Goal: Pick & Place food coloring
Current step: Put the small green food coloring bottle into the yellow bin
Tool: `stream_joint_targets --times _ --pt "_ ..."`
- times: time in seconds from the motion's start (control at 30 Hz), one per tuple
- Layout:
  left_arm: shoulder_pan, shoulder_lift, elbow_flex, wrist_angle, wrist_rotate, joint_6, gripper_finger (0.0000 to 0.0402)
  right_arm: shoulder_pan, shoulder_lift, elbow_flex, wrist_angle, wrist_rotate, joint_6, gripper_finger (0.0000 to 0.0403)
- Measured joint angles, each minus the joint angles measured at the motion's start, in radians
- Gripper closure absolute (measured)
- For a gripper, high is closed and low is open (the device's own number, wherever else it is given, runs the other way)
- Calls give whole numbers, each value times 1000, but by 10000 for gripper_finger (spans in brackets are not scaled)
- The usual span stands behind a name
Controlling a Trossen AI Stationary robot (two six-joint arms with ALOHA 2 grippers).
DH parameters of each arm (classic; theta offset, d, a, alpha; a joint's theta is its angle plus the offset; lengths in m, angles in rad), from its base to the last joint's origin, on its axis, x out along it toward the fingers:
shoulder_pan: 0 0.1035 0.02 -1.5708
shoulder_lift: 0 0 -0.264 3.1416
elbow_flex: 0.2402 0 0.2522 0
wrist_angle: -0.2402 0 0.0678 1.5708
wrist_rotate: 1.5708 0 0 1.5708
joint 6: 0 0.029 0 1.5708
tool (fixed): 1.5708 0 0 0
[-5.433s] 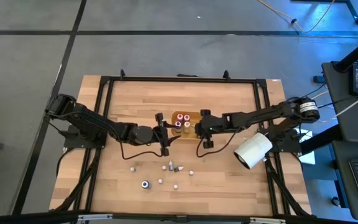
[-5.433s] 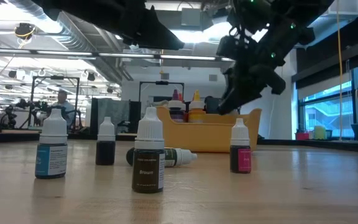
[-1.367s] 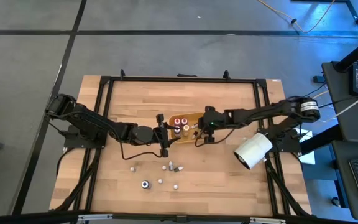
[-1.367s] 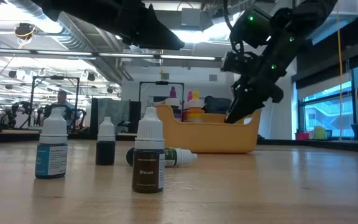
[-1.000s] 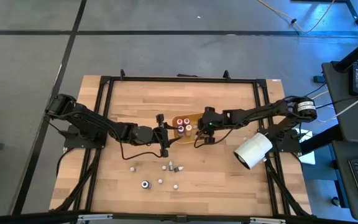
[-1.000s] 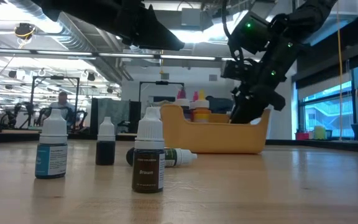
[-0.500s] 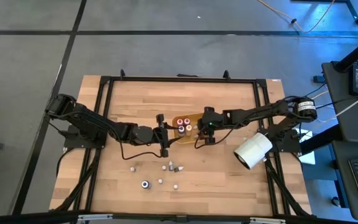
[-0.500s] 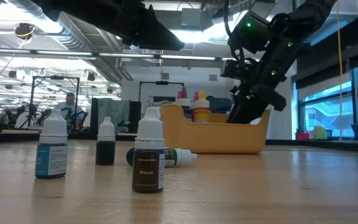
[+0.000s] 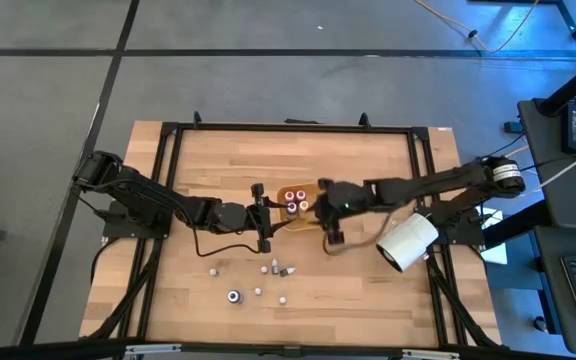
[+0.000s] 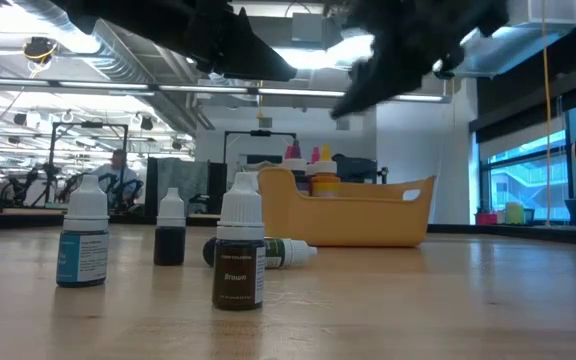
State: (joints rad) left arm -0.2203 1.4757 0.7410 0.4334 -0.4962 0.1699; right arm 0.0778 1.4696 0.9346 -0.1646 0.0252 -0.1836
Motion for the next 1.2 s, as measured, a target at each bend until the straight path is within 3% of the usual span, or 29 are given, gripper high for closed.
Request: stream_joint_targets --times 0.27,0.5,0.87,1.2 --pt "0 0 0 -1 0 0 216 195 72 -42 316 -4 26 244" --pt "0 0 0 -11 0 0 215 241 233 -53 509 -2 20 244" --pt "0 0 0 -23 0 0 215 237 448 -3 523 18 84 244" --pt "0 0 0 -30 -3 0 215 238 521 36 521 -42 78 244"
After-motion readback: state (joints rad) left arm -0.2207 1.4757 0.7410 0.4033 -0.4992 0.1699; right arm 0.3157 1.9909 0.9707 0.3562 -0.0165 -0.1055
